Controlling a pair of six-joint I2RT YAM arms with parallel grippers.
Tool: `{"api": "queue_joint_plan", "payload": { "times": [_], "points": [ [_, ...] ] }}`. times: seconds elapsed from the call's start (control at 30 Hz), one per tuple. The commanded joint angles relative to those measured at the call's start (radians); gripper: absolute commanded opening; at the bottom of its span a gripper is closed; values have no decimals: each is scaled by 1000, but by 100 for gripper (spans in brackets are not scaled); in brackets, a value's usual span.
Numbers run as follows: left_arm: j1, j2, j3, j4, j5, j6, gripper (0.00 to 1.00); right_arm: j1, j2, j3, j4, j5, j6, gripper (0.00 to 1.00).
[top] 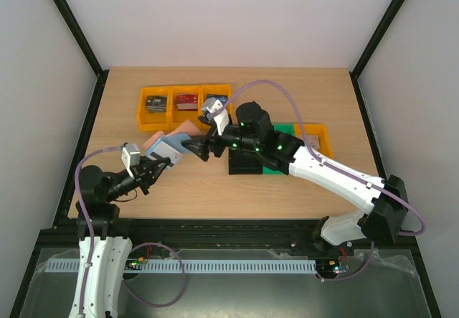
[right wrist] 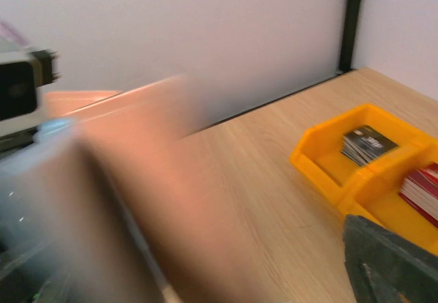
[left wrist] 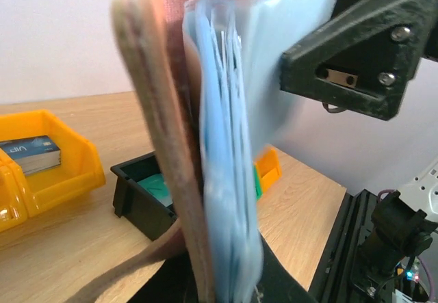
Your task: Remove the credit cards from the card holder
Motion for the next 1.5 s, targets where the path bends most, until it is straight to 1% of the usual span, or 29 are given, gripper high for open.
{"api": "queue_joint_plan", "payload": {
  "times": [0.0,0.07,0.13,0.2,0.27,0.43,0.47,0.53,0.6,0.67,0.73,0.8,0.83,0.87,0.93,1.0,1.07,1.17,1.3,1.47],
  "points": [
    [0,-9,16,29,36,4,2,-6,6,33,15,192,-10,99],
    [0,-9,23,14,65,31,2,-8,14,47,-5,202,-37,99],
    [0,-9,35,-7,95,69,2,-16,19,57,-32,168,-79,99],
    [0,-9,49,-34,117,105,2,-19,23,71,-65,80,-133,99],
    [0,-4,58,-48,129,122,4,-19,32,86,-98,-58,-175,99],
    [0,1,49,-26,103,74,10,-19,103,138,-130,-325,-194,99],
    [0,1,48,-18,93,57,11,-19,116,150,-140,-352,-195,99],
    [0,0,46,-17,92,46,11,-19,127,155,-123,-369,-180,93],
    [0,-1,44,-21,93,47,9,-19,136,155,-104,-386,-173,82],
    [0,0,42,-25,92,46,6,-19,139,157,-102,-391,-166,66],
    [0,0,41,-19,91,37,4,-18,142,155,-100,-371,-156,43],
    [0,-2,38,-10,86,24,4,-18,143,154,-103,-349,-152,20],
    [0,-4,36,-3,81,13,5,-18,142,153,-103,-337,-147,10],
    [0,-6,33,3,74,-6,6,-20,141,151,-102,-324,-140,3],
    [0,-9,24,17,58,-43,13,-23,135,143,-90,-304,-112,2],
    [0,-34,13,30,28,-87,21,-40,116,113,-39,-307,-55,2],
    [0,-61,-3,45,-10,-123,30,-64,88,68,47,-347,15,2],
    [0,-99,-35,94,-36,-165,39,-91,57,28,142,-400,94,2],
    [0,-116,-66,175,-79,-245,40,-96,35,12,148,-428,121,2],
    [0,-110,-80,220,-83,-273,39,-96,26,-6,171,-482,139,2]
  ]
}}
